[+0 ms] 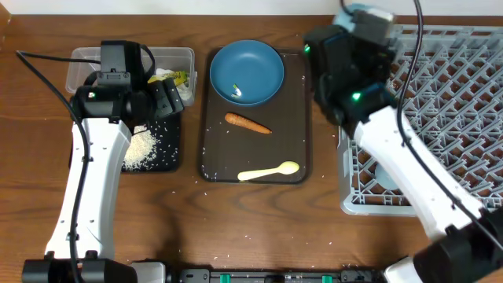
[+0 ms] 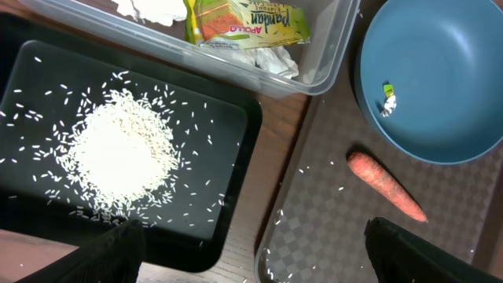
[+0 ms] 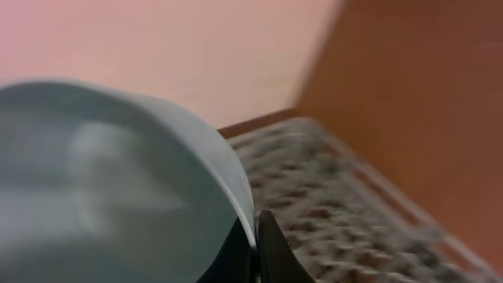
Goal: Sort waste into correct bins and load items into the dishwasher rack
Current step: 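Place the light-blue bowl into the back of the rack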
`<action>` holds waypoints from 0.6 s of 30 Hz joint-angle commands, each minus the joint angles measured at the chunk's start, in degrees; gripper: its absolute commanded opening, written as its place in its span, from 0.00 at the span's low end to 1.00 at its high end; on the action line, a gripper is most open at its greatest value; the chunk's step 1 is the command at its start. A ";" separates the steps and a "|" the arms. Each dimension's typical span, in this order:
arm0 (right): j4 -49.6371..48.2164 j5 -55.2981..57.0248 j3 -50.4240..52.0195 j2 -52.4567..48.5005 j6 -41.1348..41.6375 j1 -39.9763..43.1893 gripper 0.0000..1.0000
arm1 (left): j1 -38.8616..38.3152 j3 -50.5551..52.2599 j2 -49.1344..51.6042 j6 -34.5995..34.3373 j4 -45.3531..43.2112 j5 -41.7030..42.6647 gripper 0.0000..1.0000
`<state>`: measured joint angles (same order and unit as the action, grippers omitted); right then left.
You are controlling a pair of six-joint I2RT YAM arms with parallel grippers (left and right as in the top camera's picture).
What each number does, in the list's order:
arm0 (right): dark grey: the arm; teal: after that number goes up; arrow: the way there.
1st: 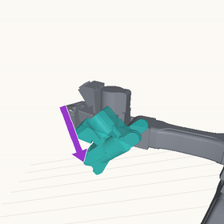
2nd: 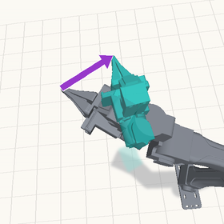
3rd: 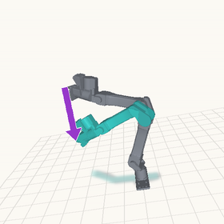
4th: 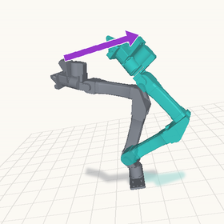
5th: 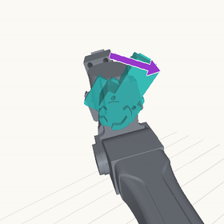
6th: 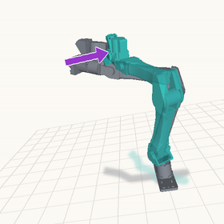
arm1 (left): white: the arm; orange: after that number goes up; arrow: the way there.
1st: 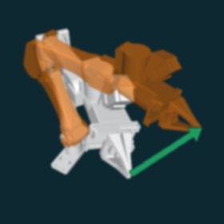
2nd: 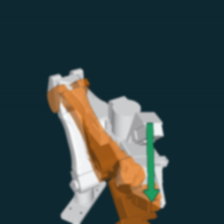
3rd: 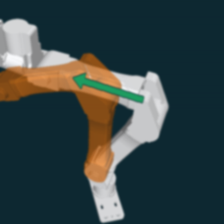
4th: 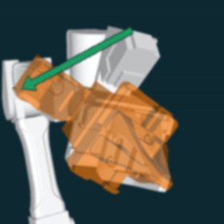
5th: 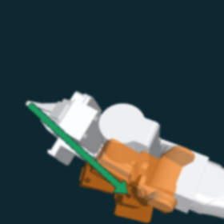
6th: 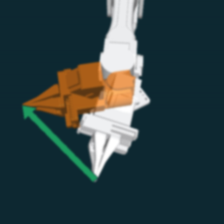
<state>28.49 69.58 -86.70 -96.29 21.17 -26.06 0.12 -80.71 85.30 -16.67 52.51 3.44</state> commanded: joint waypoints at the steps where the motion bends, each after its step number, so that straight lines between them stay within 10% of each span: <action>1: -1.57 10.19 0.35 -3.32 -0.74 5.70 0.01 | 0.24 -1.01 -0.22 0.09 0.17 -0.74 0.92; 18: -28.24 7.13 0.35 -20.55 -27.78 23.50 0.01 | 0.24 -1.01 -0.22 0.09 0.20 -0.74 0.92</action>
<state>0.56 76.93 -86.15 -114.93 -1.67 -3.53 0.12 -80.71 85.30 -16.67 52.51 3.44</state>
